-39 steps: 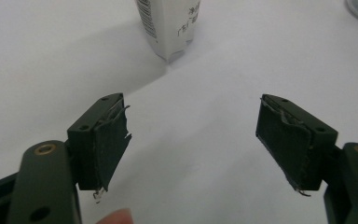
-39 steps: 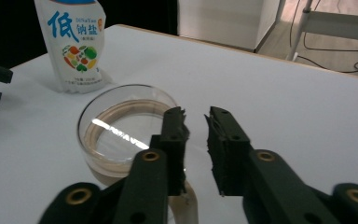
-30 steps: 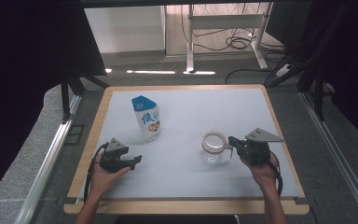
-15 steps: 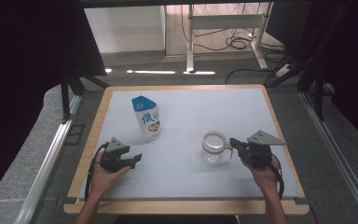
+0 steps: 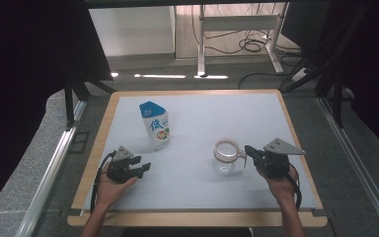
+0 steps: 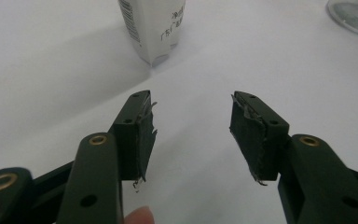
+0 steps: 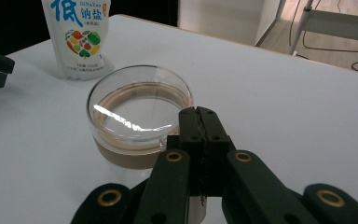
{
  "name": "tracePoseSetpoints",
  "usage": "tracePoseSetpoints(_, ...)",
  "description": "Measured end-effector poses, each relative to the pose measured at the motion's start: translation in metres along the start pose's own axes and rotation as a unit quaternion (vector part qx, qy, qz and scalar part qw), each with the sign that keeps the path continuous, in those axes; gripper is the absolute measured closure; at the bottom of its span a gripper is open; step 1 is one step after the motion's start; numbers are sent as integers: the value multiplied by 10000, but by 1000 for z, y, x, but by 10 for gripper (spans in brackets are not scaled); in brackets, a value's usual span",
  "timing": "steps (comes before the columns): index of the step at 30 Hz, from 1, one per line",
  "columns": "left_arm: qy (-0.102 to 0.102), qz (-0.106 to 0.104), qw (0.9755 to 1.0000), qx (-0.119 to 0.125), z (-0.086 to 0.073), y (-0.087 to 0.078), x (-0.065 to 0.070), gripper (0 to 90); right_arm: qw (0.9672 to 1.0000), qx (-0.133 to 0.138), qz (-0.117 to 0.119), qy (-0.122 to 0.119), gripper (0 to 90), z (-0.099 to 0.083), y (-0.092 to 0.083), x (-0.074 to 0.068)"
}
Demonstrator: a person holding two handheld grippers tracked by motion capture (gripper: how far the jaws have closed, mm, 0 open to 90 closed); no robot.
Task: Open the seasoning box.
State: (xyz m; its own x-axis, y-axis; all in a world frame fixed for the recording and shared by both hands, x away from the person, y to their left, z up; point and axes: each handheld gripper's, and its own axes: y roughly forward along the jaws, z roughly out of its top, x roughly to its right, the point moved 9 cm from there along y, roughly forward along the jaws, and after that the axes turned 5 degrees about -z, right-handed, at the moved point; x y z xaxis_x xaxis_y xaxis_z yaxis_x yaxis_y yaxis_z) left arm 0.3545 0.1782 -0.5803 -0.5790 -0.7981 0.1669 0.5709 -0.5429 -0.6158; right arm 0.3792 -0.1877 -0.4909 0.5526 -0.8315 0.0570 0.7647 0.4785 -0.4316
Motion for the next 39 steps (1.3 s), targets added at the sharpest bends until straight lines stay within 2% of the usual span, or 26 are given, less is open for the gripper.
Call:
tracePoseSetpoints(13,-38,-36,10000,62,0,2,5,568,10000,7,76,51,900,-3,4,-1)
tracePoseSetpoints(21,-92,-200,9998,24,0,3,9,711,10000,19,77,41,900,-3,4,-1)
tracePoseSetpoints(29,27,-329,9994,56,2,4,17,846,9999,28,103,66,900,-3,3,-2)
tracePoseSetpoints(30,130,-382,9992,56,3,4,20,852,9999,29,90,52,900,-4,3,-2)
tracePoseSetpoints(37,160,-389,9991,40,4,7,25,894,9999,24,91,41,900,-4,3,-2)
tracePoseSetpoints(39,159,-477,9987,48,9,9,30,894,9999,11,94,46,900,-5,3,-2)
